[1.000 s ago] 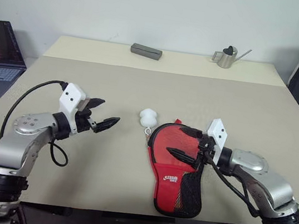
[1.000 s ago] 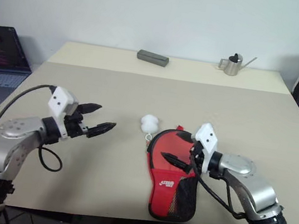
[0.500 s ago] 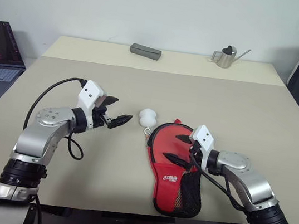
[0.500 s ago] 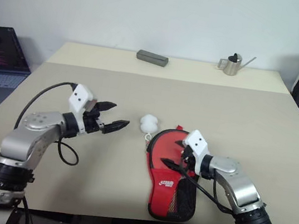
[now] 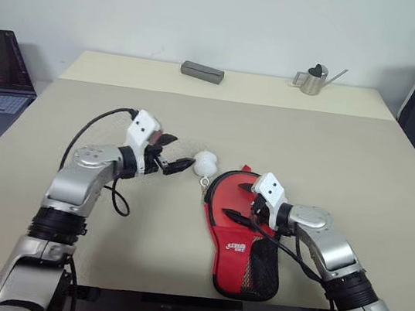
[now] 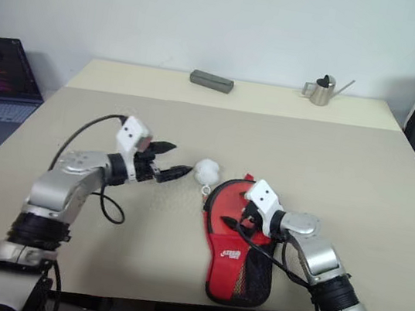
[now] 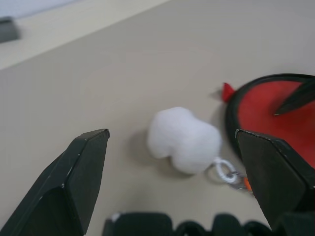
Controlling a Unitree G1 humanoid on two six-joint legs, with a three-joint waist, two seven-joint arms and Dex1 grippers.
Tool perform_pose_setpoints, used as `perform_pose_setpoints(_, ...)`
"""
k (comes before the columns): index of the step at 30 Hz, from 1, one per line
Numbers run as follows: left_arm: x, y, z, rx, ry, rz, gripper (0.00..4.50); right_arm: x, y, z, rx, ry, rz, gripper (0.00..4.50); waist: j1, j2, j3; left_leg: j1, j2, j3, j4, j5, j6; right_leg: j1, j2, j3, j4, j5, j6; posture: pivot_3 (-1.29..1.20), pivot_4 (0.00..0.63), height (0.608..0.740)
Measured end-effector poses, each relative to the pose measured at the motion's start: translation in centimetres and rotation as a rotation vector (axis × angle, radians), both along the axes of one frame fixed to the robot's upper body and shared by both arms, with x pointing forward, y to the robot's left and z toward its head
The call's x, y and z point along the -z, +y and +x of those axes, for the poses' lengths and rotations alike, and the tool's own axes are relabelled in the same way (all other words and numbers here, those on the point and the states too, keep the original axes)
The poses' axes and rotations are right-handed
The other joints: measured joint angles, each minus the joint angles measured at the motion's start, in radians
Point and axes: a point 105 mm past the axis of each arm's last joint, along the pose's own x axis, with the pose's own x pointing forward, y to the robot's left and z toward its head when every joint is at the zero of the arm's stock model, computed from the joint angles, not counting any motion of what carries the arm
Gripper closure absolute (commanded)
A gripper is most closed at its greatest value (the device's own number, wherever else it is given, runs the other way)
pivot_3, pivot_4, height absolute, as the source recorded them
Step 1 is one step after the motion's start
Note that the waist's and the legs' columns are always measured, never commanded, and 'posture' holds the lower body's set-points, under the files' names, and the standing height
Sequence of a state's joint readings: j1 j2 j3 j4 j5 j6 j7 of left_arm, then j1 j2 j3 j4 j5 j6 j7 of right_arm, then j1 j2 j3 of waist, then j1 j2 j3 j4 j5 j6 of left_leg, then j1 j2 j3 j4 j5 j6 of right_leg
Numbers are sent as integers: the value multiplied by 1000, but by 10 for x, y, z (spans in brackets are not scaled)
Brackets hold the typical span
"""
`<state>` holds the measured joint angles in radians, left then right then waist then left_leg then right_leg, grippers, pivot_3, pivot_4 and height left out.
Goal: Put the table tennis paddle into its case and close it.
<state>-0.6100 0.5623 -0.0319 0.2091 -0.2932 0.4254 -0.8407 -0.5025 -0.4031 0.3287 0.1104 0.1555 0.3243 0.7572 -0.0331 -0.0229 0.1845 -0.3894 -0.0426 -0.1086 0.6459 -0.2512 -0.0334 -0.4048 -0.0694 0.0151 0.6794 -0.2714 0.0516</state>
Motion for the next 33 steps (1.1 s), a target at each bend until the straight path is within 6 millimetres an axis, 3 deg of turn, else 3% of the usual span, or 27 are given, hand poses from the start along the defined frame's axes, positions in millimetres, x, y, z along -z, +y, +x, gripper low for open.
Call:
perform_pose_setpoints(11, 25, -15, 31, 21, 50, 61, 0, -2, 3, 10, 49, -29, -2, 40, -1, -1, 0, 1, -1, 0, 0, 0, 0, 0, 0, 0, 1, 0, 0, 0, 150, 740)
perform_pose_setpoints(25, 57, -34, 39, 49, 101, 90, 0, -1, 1, 6, 91, -26, 11, 40, -1, -1, -1, 1, -2, 0, 0, 0, 0, 0, 0, 0, 1, 0, 0, 0, 150, 740)
perform_pose_setpoints(28, 60, -33, 39, 47, 108, 93, 590, -1, 1, 6, 99, -26, 13, 0, -2, -1, -1, 1, -1, 0, 0, 0, 0, 0, 0, 0, 1, 0, 0, 0, 150, 740)
perform_pose_setpoints(33, 61, -38, 38, 64, 105, 85, 2379, -2, 0, 3, 106, -29, -4, 0, -1, -1, -1, 1, -1, 0, 0, 0, 0, 0, 0, 0, 1, 0, 0, 0, 150, 740)
